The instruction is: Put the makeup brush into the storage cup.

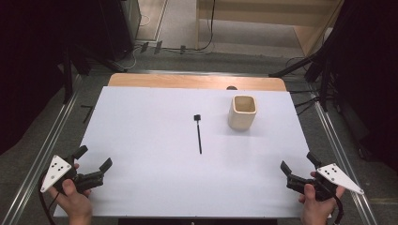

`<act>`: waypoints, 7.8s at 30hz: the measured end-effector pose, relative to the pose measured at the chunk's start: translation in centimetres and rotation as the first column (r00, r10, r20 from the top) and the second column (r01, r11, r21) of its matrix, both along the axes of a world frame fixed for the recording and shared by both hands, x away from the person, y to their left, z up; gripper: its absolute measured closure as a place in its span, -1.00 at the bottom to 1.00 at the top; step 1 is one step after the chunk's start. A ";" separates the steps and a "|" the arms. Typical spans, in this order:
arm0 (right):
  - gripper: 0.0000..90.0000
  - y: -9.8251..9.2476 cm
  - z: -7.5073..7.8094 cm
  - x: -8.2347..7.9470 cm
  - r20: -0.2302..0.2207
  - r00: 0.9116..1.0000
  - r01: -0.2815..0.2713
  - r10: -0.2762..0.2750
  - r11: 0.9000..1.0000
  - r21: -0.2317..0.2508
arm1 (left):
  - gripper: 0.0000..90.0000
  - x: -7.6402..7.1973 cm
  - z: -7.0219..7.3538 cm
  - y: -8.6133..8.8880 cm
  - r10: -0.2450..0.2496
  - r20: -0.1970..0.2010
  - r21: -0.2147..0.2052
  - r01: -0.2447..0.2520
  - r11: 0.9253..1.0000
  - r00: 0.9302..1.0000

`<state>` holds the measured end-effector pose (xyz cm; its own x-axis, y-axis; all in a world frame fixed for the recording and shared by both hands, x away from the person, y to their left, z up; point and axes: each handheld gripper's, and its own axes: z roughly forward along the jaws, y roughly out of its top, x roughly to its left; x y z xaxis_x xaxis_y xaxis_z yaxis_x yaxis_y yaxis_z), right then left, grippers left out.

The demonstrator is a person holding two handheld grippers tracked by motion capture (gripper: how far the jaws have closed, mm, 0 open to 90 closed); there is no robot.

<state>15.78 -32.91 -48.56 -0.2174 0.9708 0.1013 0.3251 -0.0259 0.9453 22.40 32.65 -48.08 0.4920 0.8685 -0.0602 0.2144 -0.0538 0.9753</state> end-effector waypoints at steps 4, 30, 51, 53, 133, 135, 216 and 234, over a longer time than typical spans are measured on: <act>-0.97 0.1 0.0 0.1 -0.001 1.000 -0.013 0.013 1.000 0.009 | -0.99 -0.2 0.1 -0.1 0.003 0.003 0.000 -0.003 1.000 1.000; -0.87 5.9 3.8 4.8 -0.036 0.985 -0.172 0.170 0.985 -0.035 | -0.99 -1.0 1.2 0.7 0.016 0.046 -0.028 -0.015 0.999 0.999; -0.81 12.3 5.4 11.5 -0.044 0.963 -0.264 0.264 0.964 -0.001 | -0.99 -0.9 1.0 -0.5 -0.019 0.040 0.010 0.018 1.000 0.999; -0.80 13.1 5.6 12.2 -0.049 0.962 -0.271 0.270 0.963 -0.010 | -0.99 -0.9 1.0 -0.5 -0.017 0.041 0.007 0.017 1.000 0.999; -0.60 24.3 1.6 24.2 -0.684 0.688 -0.443 0.242 0.887 -0.132 | -0.99 -0.5 0.8 -0.4 -0.025 0.028 -0.001 0.025 1.000 0.999; -0.53 24.4 1.4 24.3 -0.691 0.686 -0.441 0.229 0.886 -0.144 | -0.99 -0.5 0.8 -0.4 -0.025 0.027 -0.002 0.025 1.000 0.999; 0.94 24.3 4.6 24.0 -0.618 0.755 -0.295 0.219 0.955 -0.023 | -0.99 -0.4 0.8 -0.5 -0.023 0.019 -0.010 0.023 1.000 1.000; 0.94 22.8 6.8 22.8 -0.406 0.881 -0.273 0.242 0.962 -0.019 | -0.99 -0.4 0.7 -0.4 -0.025 0.022 -0.012 0.025 1.000 0.999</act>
<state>38.53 -10.07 -41.81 -0.4173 0.8941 0.1624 0.6582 0.1742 0.7324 22.01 32.21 -47.33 0.5147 0.8553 -0.0597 0.1922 -0.0473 0.9802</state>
